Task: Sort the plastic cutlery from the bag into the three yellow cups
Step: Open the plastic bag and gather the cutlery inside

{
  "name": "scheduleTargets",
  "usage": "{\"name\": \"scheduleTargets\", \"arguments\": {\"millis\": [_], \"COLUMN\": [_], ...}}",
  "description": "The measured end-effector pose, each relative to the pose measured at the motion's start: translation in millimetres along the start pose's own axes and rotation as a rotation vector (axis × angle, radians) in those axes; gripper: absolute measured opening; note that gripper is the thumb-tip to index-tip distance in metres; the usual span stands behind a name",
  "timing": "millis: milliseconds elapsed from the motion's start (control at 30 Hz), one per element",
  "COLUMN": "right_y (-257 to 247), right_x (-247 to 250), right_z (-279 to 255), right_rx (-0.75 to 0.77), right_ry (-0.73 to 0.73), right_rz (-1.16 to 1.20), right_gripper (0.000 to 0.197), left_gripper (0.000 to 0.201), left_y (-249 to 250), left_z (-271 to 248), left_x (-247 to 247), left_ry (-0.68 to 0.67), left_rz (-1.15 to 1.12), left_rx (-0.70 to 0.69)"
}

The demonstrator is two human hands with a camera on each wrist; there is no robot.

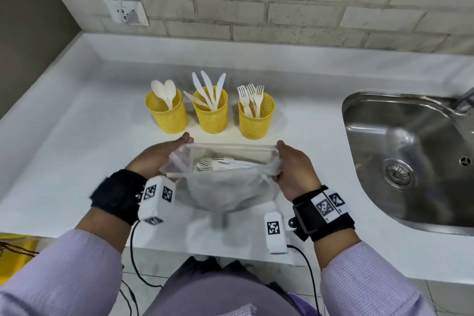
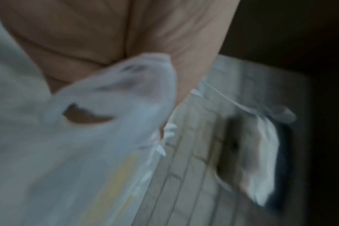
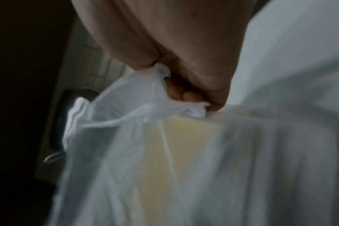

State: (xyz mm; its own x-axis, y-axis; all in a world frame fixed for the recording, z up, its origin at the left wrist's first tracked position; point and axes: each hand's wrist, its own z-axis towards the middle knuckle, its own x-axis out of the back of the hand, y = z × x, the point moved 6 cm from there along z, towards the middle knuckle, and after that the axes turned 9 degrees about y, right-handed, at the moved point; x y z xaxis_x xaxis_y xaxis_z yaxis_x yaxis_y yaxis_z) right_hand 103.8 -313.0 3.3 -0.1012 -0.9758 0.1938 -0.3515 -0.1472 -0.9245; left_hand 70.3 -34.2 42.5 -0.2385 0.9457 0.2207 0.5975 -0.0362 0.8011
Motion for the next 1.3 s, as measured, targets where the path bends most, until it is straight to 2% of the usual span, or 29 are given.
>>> {"name": "scheduleTargets", "arguments": {"millis": [67, 100, 167, 233, 267, 367, 467, 533, 567, 733, 833, 933, 1000, 1033, 1067, 1100, 1133, 1167, 1233, 1267, 1300], "right_y": [16, 20, 13, 1, -4, -20, -16, -10, -7, 1, 8, 21, 35, 41, 49, 51, 50, 46, 39, 37, 34], "right_x": [-4, -5, 0, 10, 15, 24, 20, 15, 13, 8, 6, 0, -9, -13, -14, -13, -12, -11, -3, 2, 5], "right_z": [1, 2, 0, -8, -14, -34, -33, -29, -29, -37, -38, -35, -35, -33, -31, -31, -31, -34, -37, -36, -35], "right_rx": [-0.216, -0.245, -0.151, 0.001, 0.065, 0.203, 0.145, 0.119, 0.099, -0.121, -0.3, -0.503, -0.621, -0.625, -0.621, -0.614, -0.597, -0.558, -0.454, -0.387, -0.315], "right_ry": [-0.011, -0.008, 0.02, 0.083, 0.116, 0.144, 0.074, 0.004, -0.008, -0.045, -0.072, -0.06, -0.043, -0.047, -0.061, -0.068, -0.084, -0.118, -0.086, -0.038, -0.005], "right_rz": [0.13, 0.139, -0.008, -0.177, -0.26, -0.562, -0.664, -0.592, -0.484, 0.237, 0.539, 0.881, 1.022, 1.05, 1.063, 1.05, 1.006, 0.924, 0.708, 0.604, 0.505], "right_gripper": [0.03, 0.034, 0.037, 0.035, 0.034, 0.047, 0.05, 0.041, 0.035, 0.011, 0.024, 0.031, 0.022, 0.027, 0.048, 0.063, 0.066, 0.058, 0.026, 0.015, 0.014], "left_gripper": [0.037, 0.039, 0.046, 0.055, 0.059, 0.067, 0.067, 0.048, 0.038, 0.008, 0.028, 0.036, 0.057, 0.072, 0.078, 0.069, 0.047, 0.028, 0.033, 0.037, 0.042], "left_y": [-17, -25, -31, -28, -24, -8, -3, -5, -7, -24, -29, -44, -57, -62, -63, -61, -60, -60, -59, -54, -48], "left_z": [13, 15, 14, 7, 4, -10, -25, -28, -26, -24, -19, -8, -1, 3, 4, 0, -2, -3, -3, -3, -5], "left_x": [4, 7, 7, 9, 12, 21, 17, 10, 9, 6, 4, 3, -5, -7, -8, -10, -10, -9, -4, -1, -1], "left_ry": [0.041, 0.057, 0.07, 0.084, 0.121, 0.21, 0.184, 0.11, 0.09, 0.009, -0.082, -0.064, -0.119, -0.133, -0.147, -0.16, -0.134, -0.093, 0.012, 0.075, 0.121], "left_rz": [0.114, 0.079, -0.054, -0.026, 0.067, 0.52, 0.695, 0.627, 0.519, -0.233, -0.528, -0.787, -0.917, -0.936, -0.909, -0.839, -0.736, -0.667, -0.501, -0.359, -0.21], "left_rx": [0.069, 0.1, 0.126, 0.089, 0.038, -0.237, -0.361, -0.386, -0.366, -0.049, 0.106, 0.256, 0.337, 0.352, 0.354, 0.351, 0.346, 0.334, 0.21, 0.101, -0.019]}}
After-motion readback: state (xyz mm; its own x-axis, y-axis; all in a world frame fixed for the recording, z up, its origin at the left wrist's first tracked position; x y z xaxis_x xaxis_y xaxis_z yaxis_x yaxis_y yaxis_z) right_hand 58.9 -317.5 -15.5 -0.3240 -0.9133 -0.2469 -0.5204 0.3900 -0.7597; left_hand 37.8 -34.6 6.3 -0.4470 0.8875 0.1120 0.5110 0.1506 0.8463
